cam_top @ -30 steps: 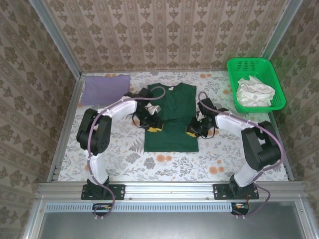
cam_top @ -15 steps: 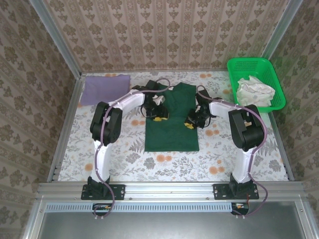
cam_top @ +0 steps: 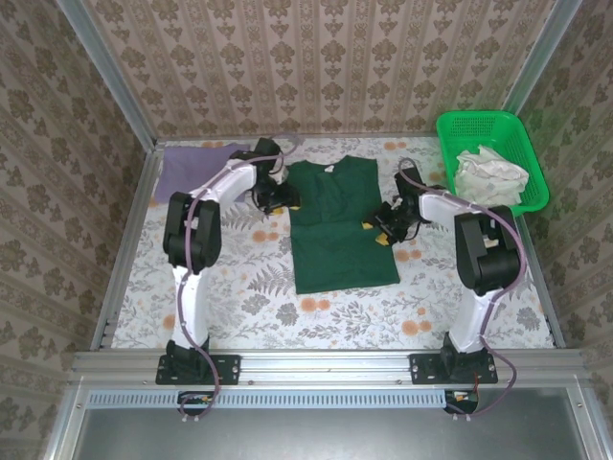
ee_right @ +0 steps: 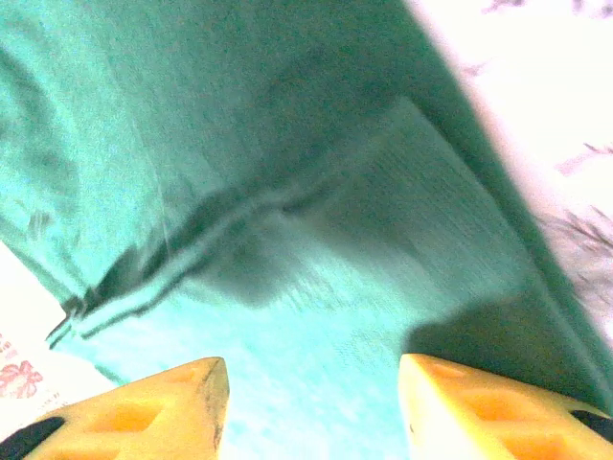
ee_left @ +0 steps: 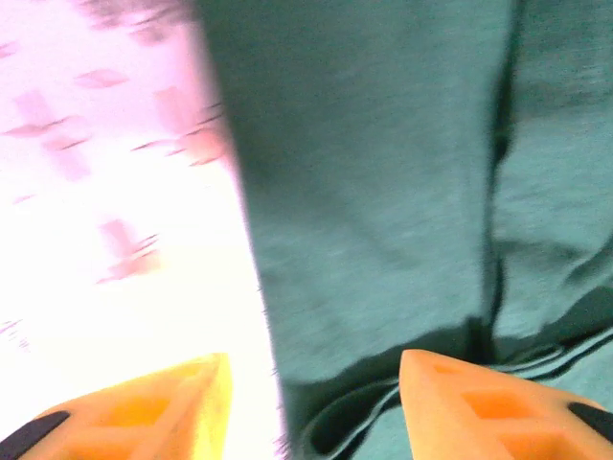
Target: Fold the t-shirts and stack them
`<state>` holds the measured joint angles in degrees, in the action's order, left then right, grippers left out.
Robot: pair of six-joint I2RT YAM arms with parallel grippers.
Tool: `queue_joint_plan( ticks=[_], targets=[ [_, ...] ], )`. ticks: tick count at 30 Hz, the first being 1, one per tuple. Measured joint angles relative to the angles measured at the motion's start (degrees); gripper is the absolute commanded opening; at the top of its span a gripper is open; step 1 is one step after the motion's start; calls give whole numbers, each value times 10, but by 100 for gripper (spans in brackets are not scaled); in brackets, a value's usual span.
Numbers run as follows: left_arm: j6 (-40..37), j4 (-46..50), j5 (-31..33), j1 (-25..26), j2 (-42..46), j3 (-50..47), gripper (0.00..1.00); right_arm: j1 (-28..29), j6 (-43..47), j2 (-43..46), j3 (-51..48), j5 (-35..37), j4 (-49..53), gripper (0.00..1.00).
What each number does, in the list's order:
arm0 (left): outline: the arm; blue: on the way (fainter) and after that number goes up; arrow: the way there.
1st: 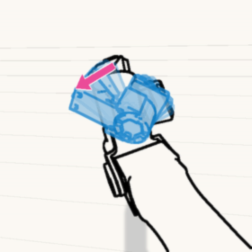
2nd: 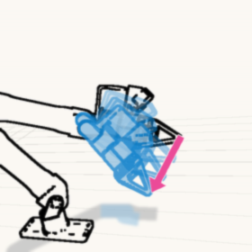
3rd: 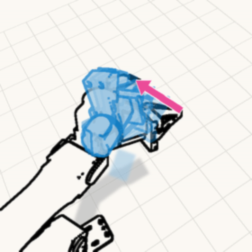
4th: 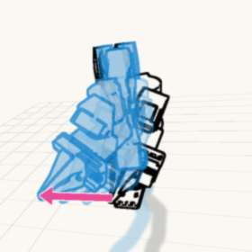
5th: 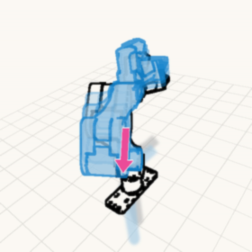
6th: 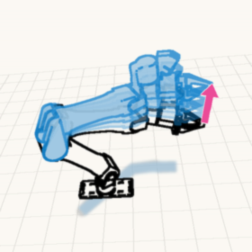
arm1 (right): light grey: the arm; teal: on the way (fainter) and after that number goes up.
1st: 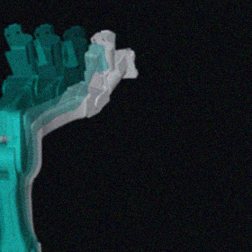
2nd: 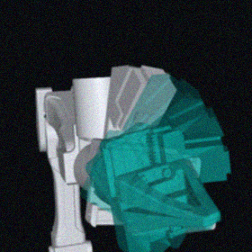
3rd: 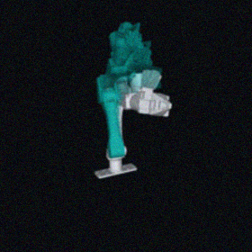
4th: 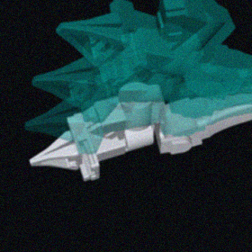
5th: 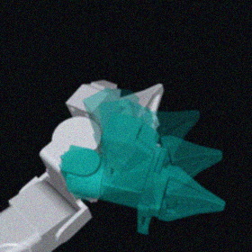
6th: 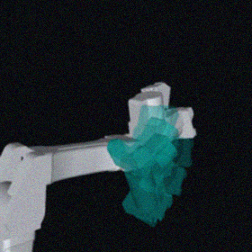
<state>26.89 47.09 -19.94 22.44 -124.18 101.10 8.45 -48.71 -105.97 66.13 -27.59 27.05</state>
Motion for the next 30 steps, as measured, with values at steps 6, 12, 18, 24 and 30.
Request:
queue_joint_plan(
  ticks=[6,12,18,24,30],
  targets=[
    [-4,-4,-36,-19,137,-149,57,-29,52,121,-88,4,11,58],
    [15,-50,-140,10,245,-341,55,-40,115,183,-160,12,50,59],
    [102,-141,-200,62,290,-500,53,-39,141,218,-238,15,81,57],
    [181,-219,-209,113,297,-550,50,-39,146,244,-277,15,86,51],
    [224,-260,-203,125,298,-562,49,-39,141,245,-278,12,65,45]
  ],
)
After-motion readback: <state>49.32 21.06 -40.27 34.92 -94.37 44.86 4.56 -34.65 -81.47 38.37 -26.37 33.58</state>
